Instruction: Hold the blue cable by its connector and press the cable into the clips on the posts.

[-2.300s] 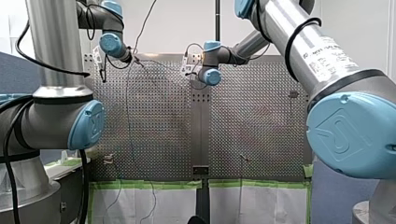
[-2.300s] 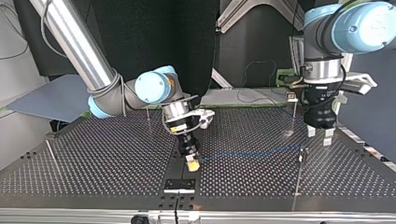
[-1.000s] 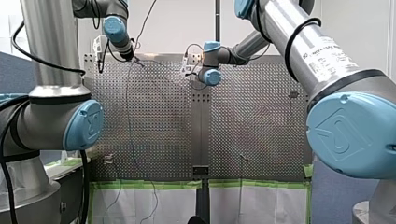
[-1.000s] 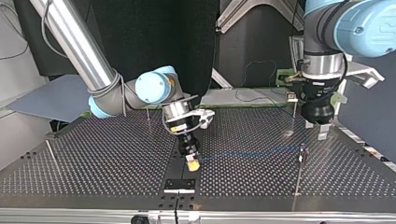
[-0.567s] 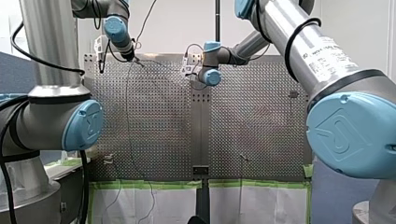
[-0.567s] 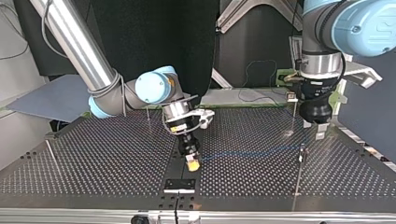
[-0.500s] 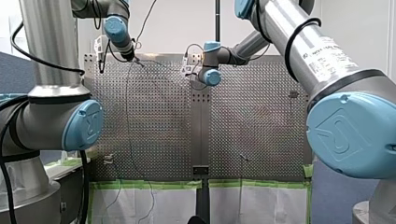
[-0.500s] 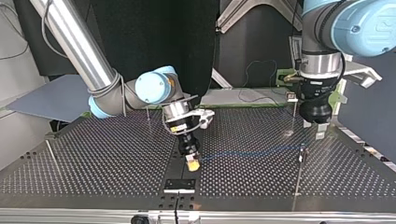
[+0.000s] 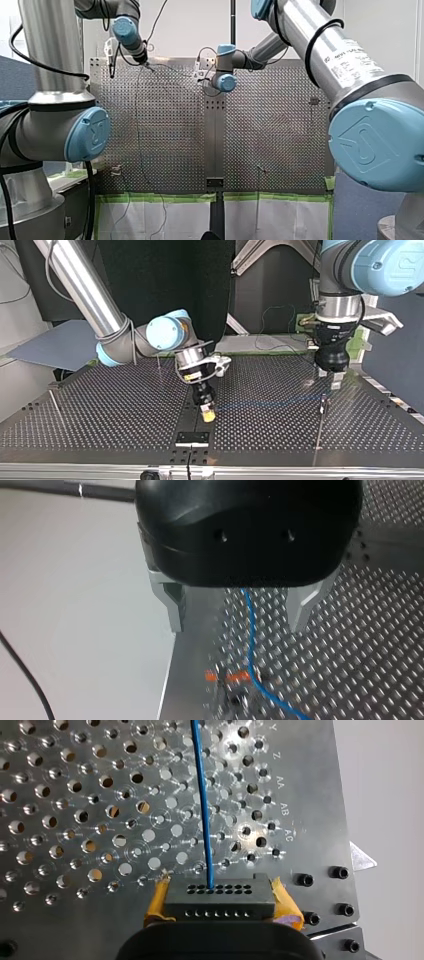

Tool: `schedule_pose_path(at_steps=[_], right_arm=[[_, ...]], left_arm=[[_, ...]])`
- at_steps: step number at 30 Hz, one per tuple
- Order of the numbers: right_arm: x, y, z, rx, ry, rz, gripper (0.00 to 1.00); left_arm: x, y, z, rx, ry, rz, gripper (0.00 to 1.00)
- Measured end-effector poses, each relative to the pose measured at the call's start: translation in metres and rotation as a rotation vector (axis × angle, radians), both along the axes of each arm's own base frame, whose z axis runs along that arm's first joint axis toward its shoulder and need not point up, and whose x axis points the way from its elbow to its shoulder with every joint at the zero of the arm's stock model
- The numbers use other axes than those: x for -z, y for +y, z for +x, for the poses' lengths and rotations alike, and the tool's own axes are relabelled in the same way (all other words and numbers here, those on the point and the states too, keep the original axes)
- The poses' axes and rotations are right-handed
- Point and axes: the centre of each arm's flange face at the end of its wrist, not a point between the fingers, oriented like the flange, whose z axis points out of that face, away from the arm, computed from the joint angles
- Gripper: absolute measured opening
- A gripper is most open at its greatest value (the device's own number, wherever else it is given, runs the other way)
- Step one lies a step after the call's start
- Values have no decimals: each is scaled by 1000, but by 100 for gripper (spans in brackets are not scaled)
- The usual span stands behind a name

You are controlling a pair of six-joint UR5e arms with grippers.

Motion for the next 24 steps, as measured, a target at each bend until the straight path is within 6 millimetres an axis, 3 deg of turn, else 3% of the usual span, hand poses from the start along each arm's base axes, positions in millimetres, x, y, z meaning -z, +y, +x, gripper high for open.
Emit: schedule_pose_path(at_steps=[11, 24], right_arm=[[4, 19, 6, -13, 75, 21, 0], [-29, 44, -9, -7, 94, 6, 0]], left_arm=[[-5, -14, -2, 88, -30, -11, 100], [-4, -23, -4, 121, -27, -7, 100]])
